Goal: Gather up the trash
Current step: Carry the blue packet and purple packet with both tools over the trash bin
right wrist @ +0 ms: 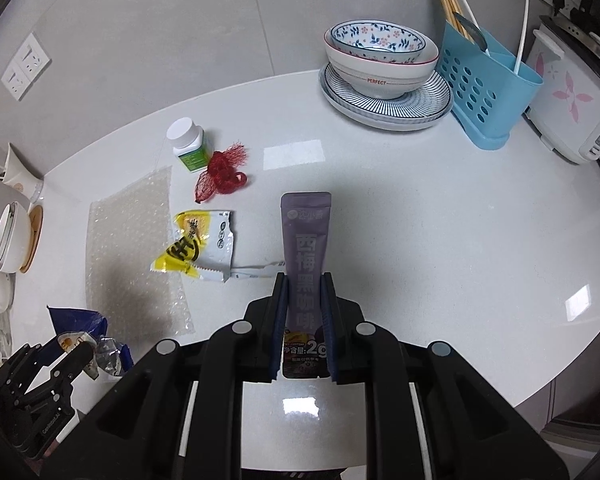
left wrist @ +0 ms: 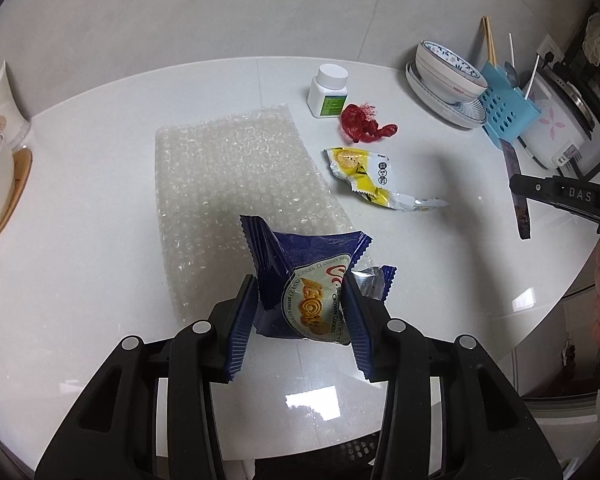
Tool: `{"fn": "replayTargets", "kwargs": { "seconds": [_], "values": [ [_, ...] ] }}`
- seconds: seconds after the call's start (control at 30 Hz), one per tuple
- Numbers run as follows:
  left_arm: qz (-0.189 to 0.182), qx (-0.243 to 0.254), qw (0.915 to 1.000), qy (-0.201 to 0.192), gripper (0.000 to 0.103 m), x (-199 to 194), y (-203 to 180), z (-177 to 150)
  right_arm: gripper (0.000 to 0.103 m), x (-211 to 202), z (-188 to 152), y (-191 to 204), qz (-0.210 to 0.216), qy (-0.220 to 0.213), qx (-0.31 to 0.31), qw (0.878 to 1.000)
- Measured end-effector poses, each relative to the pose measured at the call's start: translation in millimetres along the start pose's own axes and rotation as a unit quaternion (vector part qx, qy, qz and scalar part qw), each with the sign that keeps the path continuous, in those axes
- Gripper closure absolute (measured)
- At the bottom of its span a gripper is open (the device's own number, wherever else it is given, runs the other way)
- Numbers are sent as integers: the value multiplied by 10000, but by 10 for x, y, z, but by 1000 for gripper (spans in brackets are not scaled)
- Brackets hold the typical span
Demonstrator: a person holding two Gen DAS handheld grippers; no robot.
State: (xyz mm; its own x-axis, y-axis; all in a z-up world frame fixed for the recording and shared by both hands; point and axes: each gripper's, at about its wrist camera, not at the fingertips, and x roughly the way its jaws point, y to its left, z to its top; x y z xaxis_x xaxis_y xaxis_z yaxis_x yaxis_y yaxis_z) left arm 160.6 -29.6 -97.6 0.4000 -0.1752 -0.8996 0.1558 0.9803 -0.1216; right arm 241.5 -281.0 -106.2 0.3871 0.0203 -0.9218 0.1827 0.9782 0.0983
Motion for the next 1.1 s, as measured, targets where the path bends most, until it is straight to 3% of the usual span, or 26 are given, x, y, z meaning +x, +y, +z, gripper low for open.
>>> {"fn": "replayTargets", "kwargs": {
  "seconds": [1.1],
  "values": [
    [186,-143,9997,-63,61,-456,-388,-916,87,-626,-1010,-7,339,-314,-496,9977]
  ]
}}
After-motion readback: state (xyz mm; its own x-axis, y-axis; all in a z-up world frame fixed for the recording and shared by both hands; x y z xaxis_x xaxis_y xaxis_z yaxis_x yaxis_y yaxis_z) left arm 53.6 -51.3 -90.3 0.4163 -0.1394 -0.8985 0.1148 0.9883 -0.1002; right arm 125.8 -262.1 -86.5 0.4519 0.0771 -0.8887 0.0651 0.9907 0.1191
